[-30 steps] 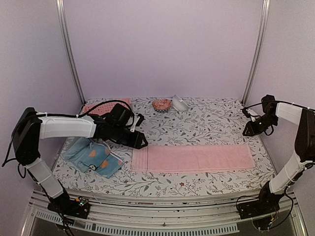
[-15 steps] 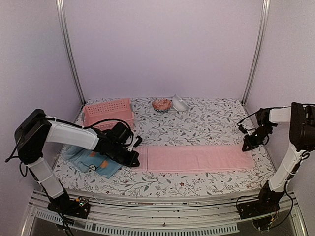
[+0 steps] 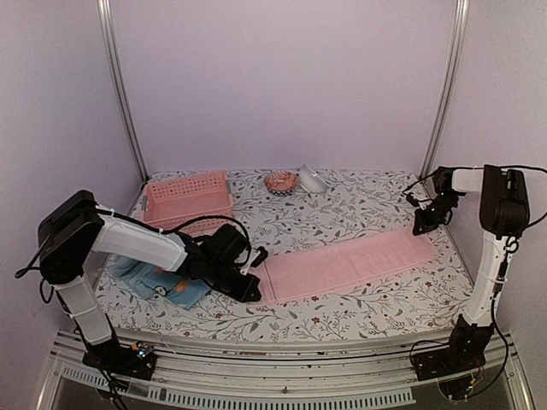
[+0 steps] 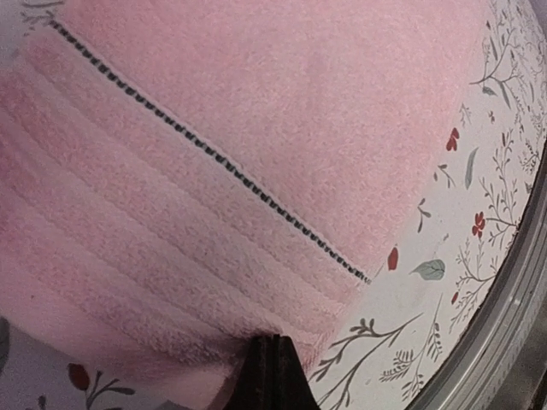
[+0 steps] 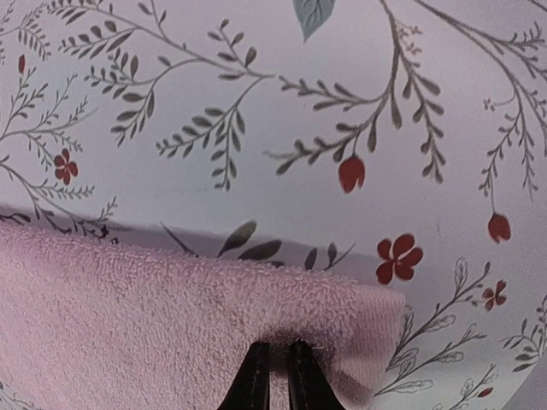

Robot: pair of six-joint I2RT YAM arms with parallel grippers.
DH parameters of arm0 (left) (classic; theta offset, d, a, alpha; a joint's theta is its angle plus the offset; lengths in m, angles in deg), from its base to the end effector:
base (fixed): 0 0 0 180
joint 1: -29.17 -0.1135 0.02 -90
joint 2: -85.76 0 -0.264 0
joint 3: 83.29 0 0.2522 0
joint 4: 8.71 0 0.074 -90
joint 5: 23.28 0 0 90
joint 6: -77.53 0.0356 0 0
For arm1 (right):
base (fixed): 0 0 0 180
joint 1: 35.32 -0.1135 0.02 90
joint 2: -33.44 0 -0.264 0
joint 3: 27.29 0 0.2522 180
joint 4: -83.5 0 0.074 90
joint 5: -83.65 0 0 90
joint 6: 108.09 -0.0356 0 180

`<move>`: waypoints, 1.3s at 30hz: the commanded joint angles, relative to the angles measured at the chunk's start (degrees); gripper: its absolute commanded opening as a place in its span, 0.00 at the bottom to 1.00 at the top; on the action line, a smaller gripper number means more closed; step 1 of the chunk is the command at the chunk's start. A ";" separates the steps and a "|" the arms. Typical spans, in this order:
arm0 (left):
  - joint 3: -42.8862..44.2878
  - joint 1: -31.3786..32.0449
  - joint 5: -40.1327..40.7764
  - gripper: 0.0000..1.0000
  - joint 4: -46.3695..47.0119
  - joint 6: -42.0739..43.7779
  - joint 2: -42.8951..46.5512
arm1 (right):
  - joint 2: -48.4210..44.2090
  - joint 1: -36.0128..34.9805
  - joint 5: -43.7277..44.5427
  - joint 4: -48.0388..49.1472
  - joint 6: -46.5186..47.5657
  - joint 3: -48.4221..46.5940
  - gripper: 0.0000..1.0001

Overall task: Roll the towels
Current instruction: Move the towel to the center of the board, then pick up the towel from the center of the board.

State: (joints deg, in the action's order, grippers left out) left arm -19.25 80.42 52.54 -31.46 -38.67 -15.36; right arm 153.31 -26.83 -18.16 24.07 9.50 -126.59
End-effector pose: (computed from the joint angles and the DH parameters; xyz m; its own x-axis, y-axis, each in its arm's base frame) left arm 0.1977 -0.2602 0.1267 -0.8534 0.3794 -0.3574 0.5087 0.7560 -0.4119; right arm 0.4031 -0.0528 0.1466 -0.9139 -0.3219 -0.2473 -0.3542 0.9300 0.0982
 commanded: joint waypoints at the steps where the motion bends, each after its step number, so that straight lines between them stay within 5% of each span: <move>1: 0.51 3.87 -1.28 0.00 -3.82 -1.92 -4.08 | 5.87 -0.54 3.10 0.19 -0.51 -6.23 0.11; 13: 2.59 6.29 1.35 0.00 -7.71 -3.92 -2.59 | 7.62 -0.56 2.67 -3.47 -1.41 -14.65 0.15; 25: 5.36 5.26 7.50 0.42 -8.19 1.76 5.35 | -5.56 0.21 0.74 -3.86 -2.14 -6.11 0.28; 39: 1.94 -0.55 6.51 0.45 7.16 -4.40 4.90 | -3.20 2.42 0.99 -3.56 -0.76 -1.70 0.32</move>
State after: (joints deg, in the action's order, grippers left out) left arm -14.85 81.99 60.67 -31.75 -39.19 -9.16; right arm 148.59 -24.32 -17.14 20.44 8.23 -129.49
